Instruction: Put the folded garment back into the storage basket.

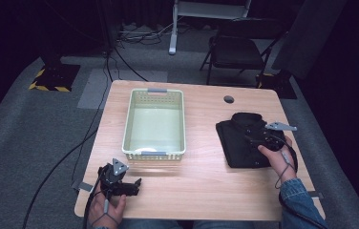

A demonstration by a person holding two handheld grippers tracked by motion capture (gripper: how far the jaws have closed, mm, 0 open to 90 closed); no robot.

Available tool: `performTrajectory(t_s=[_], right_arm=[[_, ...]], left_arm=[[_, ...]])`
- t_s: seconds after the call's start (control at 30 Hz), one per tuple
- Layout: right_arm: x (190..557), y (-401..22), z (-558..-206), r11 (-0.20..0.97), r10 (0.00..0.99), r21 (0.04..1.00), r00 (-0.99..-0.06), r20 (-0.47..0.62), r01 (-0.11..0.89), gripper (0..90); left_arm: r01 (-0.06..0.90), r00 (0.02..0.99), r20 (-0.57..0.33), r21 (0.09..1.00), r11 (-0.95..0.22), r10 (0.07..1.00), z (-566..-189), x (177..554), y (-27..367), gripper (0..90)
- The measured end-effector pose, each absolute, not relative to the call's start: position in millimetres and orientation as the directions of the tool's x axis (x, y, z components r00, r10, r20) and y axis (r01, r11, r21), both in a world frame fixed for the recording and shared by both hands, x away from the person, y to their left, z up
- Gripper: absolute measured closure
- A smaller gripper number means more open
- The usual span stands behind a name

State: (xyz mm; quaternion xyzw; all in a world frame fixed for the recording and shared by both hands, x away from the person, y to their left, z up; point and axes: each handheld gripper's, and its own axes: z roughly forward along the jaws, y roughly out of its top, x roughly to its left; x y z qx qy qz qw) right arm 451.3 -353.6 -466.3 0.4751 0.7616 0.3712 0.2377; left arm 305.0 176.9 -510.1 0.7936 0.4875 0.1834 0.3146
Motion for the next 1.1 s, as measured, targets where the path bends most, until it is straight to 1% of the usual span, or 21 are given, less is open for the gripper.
performTrajectory(t_s=[0.13,0.53,0.6,0.7,0.73,0.8,0.83,0.97,1.03,1.1], right_arm=[[452.0,-352.2,-471.5,0.306,0.893,0.770,-0.448,-0.030,0.560,9.7],[454.4,-349.4,-483.8,0.342,0.889,0.723,-0.456,-0.042,0.601,9.7],[454.8,-349.2,-485.4,0.341,0.890,0.718,-0.454,-0.039,0.607,10.2],[455.6,-349.1,-486.8,0.349,0.886,0.714,-0.463,-0.040,0.607,13.3],[455.5,-348.8,-487.3,0.352,0.885,0.714,-0.464,-0.042,0.606,15.1],[454.9,-348.3,-488.1,0.347,0.884,0.703,-0.466,-0.024,0.621,22.9],[454.8,-348.3,-488.8,0.330,0.889,0.695,-0.457,-0.002,0.639,25.0],[455.3,-349.2,-490.8,0.349,0.892,0.673,-0.452,-0.025,0.652,32.2],[455.0,-348.2,-490.6,0.352,0.893,0.671,-0.448,-0.033,0.652,38.1],[455.4,-346.2,-489.6,0.356,0.887,0.663,-0.460,-0.020,0.659,46.0]], left_arm=[[0.658,0.458,-0.015,0.678,-0.328,0.889,-510.1,305.0,176.9,0.4],[0.659,0.458,-0.016,0.678,-0.327,0.889,-510.1,305.0,176.9,0.4],[0.658,0.458,-0.016,0.678,-0.327,0.889,-510.1,305.1,176.9,0.4],[0.659,0.458,-0.016,0.678,-0.327,0.889,-510.1,305.1,177.0,0.4],[0.659,0.458,-0.017,0.678,-0.327,0.889,-510.1,305.1,177.0,0.4],[0.659,0.458,-0.017,0.678,-0.327,0.889,-510.1,305.1,177.0,0.4],[0.659,0.458,-0.017,0.678,-0.326,0.889,-510.2,305.1,176.9,0.4],[0.659,0.458,-0.017,0.678,-0.327,0.889,-510.2,305.0,176.9,0.4],[0.659,0.458,-0.017,0.678,-0.326,0.889,-510.2,305.0,176.9,0.4],[0.659,0.458,-0.017,0.678,-0.327,0.889,-510.1,305.1,177.0,0.4]])
